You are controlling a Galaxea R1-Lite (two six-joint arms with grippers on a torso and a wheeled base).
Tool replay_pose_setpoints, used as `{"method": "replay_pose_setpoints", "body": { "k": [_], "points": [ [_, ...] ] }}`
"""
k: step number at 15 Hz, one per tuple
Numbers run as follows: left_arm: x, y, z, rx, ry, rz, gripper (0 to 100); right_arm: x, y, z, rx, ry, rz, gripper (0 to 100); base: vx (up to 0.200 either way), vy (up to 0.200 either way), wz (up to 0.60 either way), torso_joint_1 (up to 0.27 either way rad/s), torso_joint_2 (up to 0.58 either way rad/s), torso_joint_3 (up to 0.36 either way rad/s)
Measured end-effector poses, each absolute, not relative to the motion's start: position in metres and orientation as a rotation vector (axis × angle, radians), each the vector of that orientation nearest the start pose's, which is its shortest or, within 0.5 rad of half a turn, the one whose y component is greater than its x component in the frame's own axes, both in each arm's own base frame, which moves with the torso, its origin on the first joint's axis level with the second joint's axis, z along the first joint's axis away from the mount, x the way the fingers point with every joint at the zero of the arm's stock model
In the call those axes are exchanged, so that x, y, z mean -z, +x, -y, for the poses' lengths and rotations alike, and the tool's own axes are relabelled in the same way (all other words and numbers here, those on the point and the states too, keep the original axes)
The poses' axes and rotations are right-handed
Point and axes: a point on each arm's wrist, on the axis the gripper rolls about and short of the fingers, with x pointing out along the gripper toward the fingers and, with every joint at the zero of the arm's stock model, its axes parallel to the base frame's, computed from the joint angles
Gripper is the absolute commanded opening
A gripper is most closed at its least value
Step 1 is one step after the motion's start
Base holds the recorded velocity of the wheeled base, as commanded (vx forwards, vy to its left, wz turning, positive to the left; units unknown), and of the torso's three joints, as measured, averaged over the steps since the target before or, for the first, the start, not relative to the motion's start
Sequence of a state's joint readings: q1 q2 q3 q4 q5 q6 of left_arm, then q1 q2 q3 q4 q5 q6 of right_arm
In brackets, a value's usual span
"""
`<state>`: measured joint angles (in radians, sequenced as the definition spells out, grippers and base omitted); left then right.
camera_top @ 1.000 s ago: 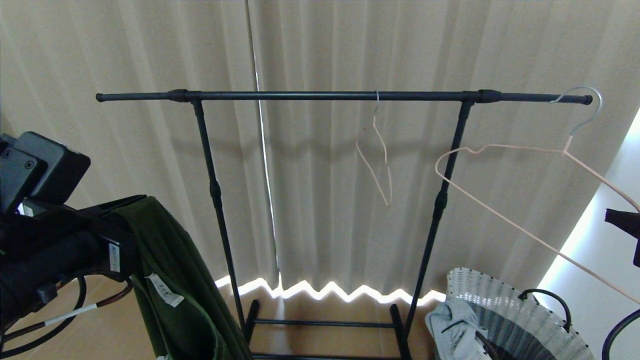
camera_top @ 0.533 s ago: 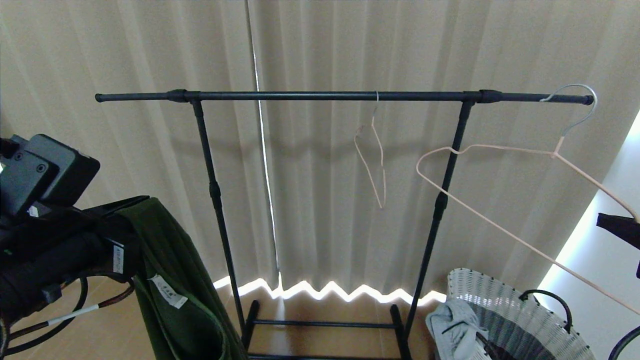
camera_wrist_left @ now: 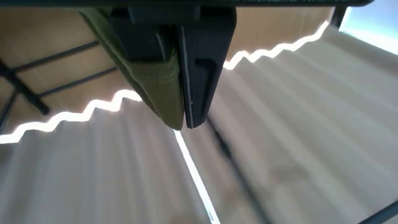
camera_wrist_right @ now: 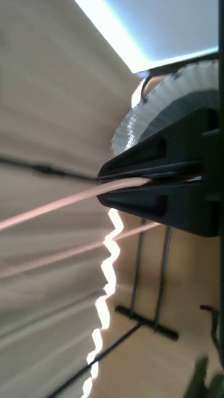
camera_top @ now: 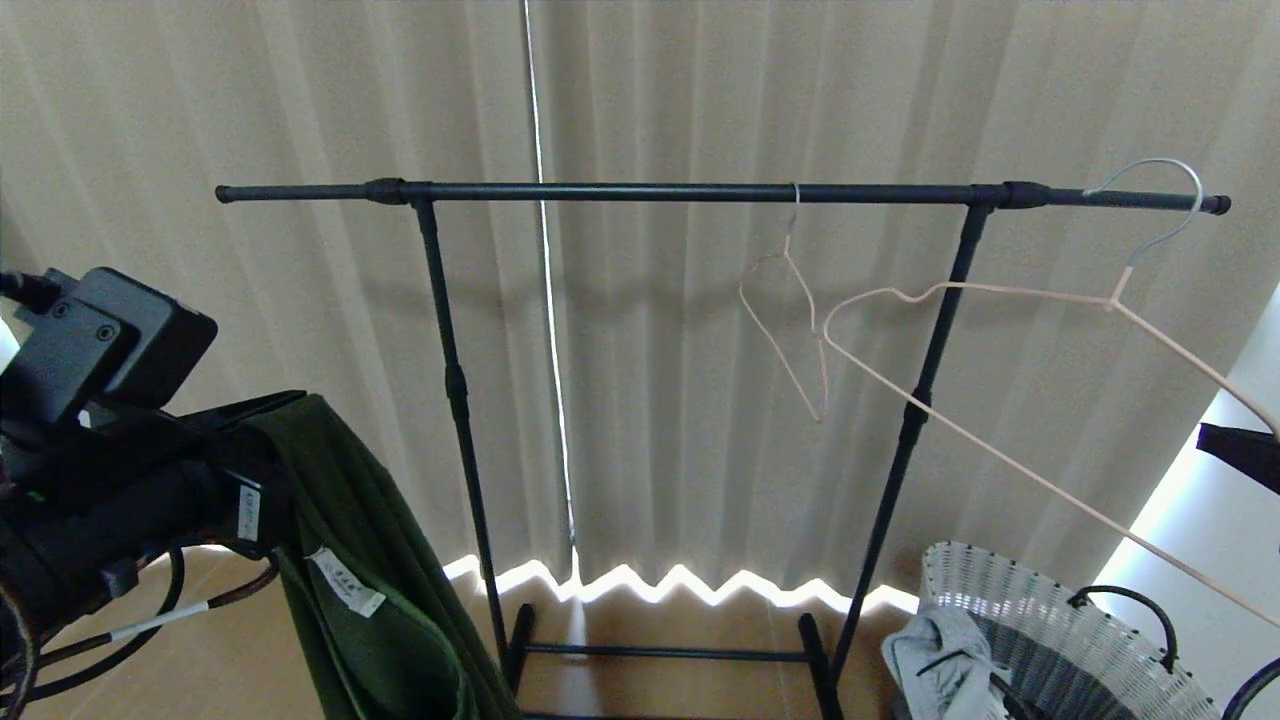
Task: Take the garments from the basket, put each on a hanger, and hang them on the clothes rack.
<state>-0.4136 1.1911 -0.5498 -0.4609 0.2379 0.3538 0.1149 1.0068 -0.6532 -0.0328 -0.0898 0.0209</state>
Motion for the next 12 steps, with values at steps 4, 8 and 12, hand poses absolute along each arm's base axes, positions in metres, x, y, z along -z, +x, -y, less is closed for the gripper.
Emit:
{"method": "replay_pose_setpoints", "body": {
  "k": [4,8,12],
  "points": [
    [-0.215,0.166,0.067,0.200,0.401,-0.109,0,-0.238,0.129,-0.013,-0.023,-0.006,-0.256,0,0.000,0.000,0.00,0.000,0.00,0.000],
    [-0.207,0.173,0.071,0.202,0.398,-0.100,0,-0.245,0.132,-0.016,-0.076,0.002,-0.209,0,0.000,0.000,0.00,0.000,0.00,0.000],
    [-0.202,0.177,0.073,0.207,0.405,-0.123,0,-0.248,0.133,-0.027,-0.185,-0.001,-0.207,0,0.000,0.000,0.00,0.000,0.00,0.000]
  ]
}}
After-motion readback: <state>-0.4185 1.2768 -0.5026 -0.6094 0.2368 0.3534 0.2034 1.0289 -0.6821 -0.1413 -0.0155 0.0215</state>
